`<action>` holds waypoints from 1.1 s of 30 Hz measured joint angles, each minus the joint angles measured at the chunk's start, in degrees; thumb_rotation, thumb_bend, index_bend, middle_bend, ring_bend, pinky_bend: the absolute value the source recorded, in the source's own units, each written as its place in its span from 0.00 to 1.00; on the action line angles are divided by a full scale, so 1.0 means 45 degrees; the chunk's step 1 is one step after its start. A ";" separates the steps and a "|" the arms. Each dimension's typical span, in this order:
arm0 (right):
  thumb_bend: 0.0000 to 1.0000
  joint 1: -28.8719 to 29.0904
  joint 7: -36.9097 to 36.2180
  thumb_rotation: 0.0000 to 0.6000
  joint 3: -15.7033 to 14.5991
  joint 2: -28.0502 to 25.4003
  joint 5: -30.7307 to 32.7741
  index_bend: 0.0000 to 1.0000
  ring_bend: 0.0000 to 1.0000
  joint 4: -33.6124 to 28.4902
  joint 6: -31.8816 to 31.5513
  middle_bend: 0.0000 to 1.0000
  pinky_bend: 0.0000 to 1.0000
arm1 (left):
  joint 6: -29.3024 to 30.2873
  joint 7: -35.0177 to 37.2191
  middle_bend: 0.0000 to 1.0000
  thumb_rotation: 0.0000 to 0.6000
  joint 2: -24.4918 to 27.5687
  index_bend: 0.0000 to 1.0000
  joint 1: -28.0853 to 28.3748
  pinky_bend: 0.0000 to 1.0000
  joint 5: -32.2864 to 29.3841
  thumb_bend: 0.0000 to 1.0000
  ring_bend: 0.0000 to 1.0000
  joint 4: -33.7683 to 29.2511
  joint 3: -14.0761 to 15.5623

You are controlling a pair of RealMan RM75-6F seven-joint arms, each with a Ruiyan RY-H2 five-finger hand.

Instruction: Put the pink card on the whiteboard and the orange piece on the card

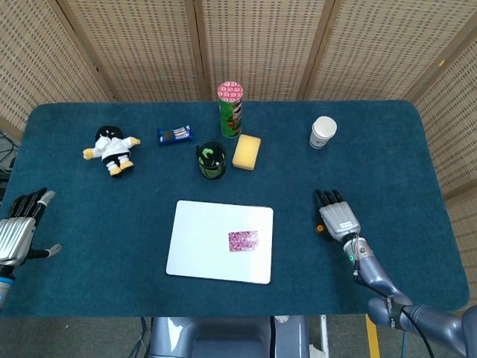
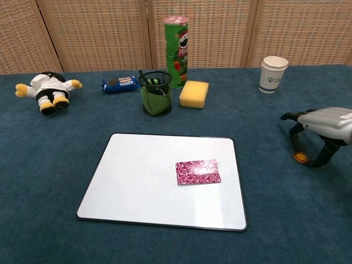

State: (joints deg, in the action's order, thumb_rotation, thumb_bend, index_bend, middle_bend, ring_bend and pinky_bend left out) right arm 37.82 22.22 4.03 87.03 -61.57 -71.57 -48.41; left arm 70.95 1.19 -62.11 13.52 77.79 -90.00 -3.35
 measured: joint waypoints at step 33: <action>0.41 0.2701 0.4707 1.00 0.1339 0.1518 0.3907 0.57 0.00 -0.4080 -0.1370 0.00 0.00 | 0.0030 0.0636 0.00 1.00 0.0182 0.00 -0.0049 0.00 0.0122 0.00 0.00 0.0084 0.0011</action>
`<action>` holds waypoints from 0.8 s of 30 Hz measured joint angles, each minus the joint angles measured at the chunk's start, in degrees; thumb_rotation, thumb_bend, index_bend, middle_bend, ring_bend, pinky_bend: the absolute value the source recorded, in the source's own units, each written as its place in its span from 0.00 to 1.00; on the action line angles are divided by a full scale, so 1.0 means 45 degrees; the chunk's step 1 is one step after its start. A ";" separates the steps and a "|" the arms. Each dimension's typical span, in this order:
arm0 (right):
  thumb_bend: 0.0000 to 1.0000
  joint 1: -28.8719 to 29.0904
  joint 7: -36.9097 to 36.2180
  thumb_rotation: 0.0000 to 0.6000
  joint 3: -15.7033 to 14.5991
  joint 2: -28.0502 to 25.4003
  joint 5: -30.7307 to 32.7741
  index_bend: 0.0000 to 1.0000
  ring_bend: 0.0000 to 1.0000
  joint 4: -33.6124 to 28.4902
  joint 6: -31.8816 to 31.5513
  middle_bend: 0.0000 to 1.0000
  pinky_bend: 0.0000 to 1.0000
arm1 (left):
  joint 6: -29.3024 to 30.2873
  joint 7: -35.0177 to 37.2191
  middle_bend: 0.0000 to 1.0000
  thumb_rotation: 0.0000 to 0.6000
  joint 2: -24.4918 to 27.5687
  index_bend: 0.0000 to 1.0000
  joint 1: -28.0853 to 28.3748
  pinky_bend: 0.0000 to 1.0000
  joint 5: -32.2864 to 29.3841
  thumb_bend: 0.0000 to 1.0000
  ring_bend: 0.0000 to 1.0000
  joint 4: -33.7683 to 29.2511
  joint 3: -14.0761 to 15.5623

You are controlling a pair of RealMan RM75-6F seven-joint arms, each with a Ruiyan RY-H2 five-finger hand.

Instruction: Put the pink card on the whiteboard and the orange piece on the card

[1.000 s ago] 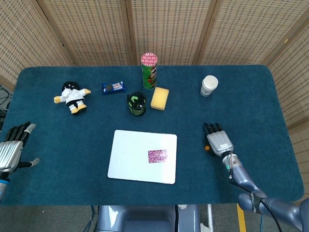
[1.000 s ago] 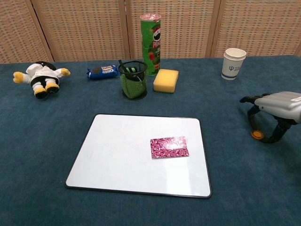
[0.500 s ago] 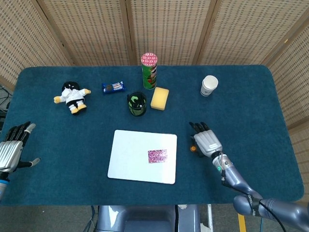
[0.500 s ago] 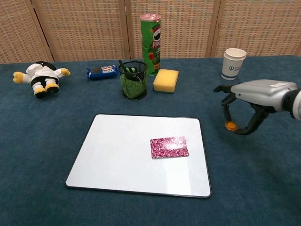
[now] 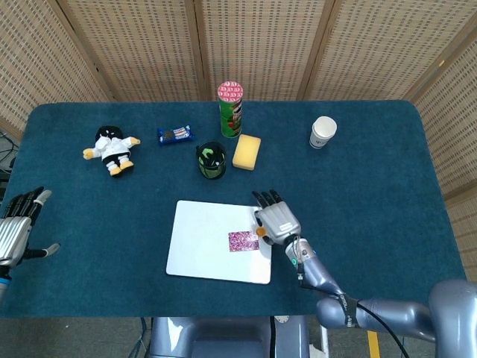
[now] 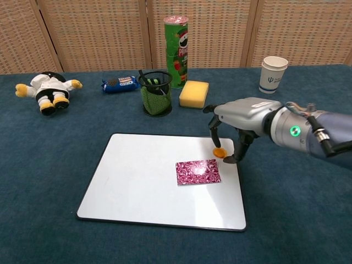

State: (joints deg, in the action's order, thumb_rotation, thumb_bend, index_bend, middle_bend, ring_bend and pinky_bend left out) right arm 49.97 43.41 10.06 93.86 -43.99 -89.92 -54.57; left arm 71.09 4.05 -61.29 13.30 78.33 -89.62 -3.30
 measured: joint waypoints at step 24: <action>0.41 0.0632 0.0947 1.00 -0.0237 0.1903 0.0546 0.57 0.00 0.0764 -0.1150 0.00 0.00 | -0.0068 -0.0040 0.00 1.00 -0.0008 0.00 0.0038 0.00 -0.0007 0.00 0.00 -0.0014 0.0003</action>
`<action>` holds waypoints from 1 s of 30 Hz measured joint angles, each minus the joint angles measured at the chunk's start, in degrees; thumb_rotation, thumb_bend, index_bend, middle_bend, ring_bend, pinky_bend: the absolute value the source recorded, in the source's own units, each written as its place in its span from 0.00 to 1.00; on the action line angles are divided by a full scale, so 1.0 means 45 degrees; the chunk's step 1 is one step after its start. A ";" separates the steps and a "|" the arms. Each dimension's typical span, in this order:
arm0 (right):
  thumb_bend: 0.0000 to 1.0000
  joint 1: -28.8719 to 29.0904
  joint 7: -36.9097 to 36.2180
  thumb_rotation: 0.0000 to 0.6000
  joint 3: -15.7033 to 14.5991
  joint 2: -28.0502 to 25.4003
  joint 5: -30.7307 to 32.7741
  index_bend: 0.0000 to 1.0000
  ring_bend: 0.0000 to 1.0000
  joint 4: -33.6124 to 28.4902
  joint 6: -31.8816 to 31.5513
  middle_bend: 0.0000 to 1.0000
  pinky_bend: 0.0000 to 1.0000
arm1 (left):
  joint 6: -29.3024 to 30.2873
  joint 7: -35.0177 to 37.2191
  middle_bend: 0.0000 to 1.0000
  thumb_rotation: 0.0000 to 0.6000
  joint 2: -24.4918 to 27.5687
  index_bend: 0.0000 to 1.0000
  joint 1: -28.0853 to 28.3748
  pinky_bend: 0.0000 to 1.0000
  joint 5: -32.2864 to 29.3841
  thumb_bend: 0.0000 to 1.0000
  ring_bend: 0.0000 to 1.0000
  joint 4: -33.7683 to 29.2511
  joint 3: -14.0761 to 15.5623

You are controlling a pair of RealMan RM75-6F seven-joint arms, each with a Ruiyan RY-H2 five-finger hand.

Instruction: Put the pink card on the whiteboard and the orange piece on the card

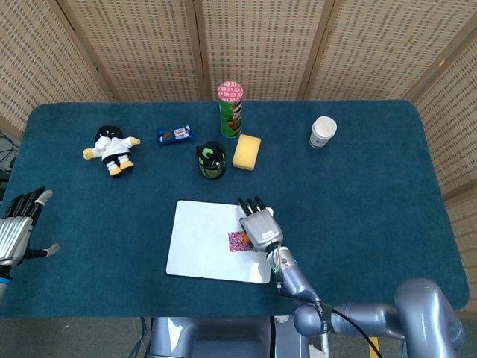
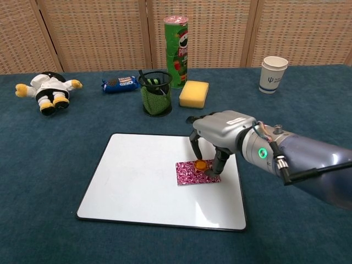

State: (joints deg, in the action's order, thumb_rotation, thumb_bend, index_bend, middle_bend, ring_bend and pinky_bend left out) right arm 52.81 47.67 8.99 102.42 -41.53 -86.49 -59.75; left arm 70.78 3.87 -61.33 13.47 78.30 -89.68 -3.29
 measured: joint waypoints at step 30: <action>0.00 -0.0263 0.0244 1.00 0.0136 -0.1758 -0.0964 0.51 0.00 -0.3119 -0.1364 0.00 0.00 | 0.0154 0.0473 0.00 1.00 0.0137 0.00 -0.0067 0.00 0.0284 0.00 0.00 0.0019 0.0049</action>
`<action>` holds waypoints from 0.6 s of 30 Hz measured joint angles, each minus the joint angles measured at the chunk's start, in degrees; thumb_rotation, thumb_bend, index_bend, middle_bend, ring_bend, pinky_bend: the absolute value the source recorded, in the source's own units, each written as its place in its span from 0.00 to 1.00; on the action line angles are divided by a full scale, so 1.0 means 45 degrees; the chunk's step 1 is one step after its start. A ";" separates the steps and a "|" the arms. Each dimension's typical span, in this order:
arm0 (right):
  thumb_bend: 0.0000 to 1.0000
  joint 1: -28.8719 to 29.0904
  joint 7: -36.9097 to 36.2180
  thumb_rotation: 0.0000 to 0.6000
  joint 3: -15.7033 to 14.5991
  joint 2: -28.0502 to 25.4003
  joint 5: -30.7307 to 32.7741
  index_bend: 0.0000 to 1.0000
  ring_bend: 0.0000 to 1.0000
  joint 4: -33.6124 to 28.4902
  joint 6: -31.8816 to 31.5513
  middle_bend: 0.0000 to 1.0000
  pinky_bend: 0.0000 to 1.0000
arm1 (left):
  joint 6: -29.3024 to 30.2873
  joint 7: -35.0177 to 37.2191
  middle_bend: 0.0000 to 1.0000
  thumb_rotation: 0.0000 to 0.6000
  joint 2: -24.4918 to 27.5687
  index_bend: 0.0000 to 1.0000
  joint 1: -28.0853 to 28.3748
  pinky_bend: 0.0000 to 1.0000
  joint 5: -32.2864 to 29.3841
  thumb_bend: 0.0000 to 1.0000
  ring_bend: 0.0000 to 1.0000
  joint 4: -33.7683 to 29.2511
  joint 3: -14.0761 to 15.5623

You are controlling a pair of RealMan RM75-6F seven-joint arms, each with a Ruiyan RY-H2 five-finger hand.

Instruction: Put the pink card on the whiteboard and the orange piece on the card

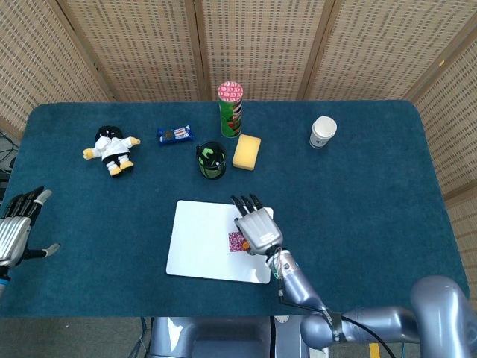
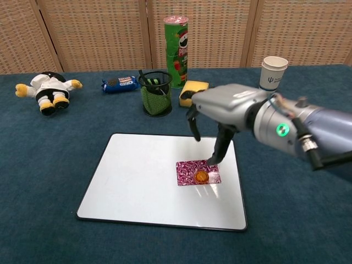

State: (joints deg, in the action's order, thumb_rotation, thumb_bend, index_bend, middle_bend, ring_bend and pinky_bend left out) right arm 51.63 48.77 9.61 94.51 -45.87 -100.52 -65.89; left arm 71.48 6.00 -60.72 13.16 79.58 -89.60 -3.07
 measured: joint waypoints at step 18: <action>0.00 -0.5435 -0.6586 1.00 -0.2565 -0.5875 -0.6797 0.00 0.00 0.0441 -0.4029 0.00 0.00 | 0.0915 -0.0547 0.00 1.00 -0.0135 0.00 -0.0331 0.00 0.0452 0.00 0.00 -0.0079 0.0112</action>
State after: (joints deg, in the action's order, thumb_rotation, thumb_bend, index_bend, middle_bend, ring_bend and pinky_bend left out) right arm 27.18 19.13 -1.93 68.07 -76.46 -98.54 -84.02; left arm 75.60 3.54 -61.32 11.68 81.61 -89.95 -2.56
